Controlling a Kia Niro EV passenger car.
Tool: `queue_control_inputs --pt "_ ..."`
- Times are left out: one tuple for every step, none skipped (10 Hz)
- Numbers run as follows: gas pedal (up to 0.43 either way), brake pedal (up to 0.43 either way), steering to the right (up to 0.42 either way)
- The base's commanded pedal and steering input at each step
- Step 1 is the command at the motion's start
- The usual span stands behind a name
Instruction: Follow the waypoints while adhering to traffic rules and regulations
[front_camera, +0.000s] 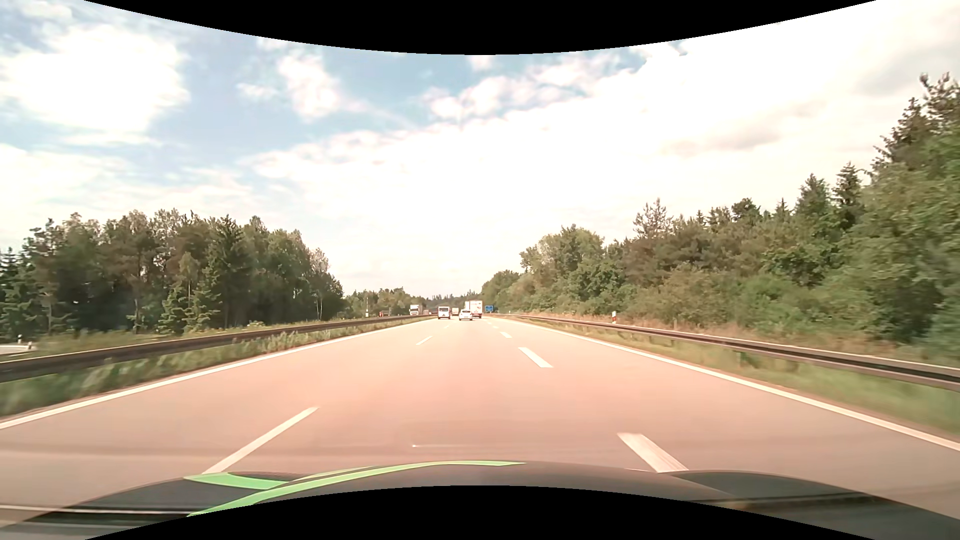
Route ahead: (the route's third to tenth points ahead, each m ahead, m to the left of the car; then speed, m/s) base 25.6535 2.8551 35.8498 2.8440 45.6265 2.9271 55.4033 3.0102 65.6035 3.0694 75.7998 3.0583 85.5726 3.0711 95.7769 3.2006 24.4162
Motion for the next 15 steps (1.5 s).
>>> queue_control_inputs --pt "0.24 0.0 -0.004" --pt "0.24 0.0 -0.004" --pt "0.24 0.0 -0.004" --pt "0.228 0.0 -0.004" --pt "0.228 0.0 -0.004" --pt "0.228 0.0 -0.004" --pt "0.228 0.0 -0.004" --pt "0.228 0.0 -0.004" --pt "0.22 0.0 -0.004" --pt "0.22 0.0 -0.004" --pt "0.22 0.0 -0.004" --pt "0.22 0.0 -0.004" --pt "0.22 0.0 -0.004" --pt "0.22 0.0 -0.004" --pt "0.22 0.0 -0.004"
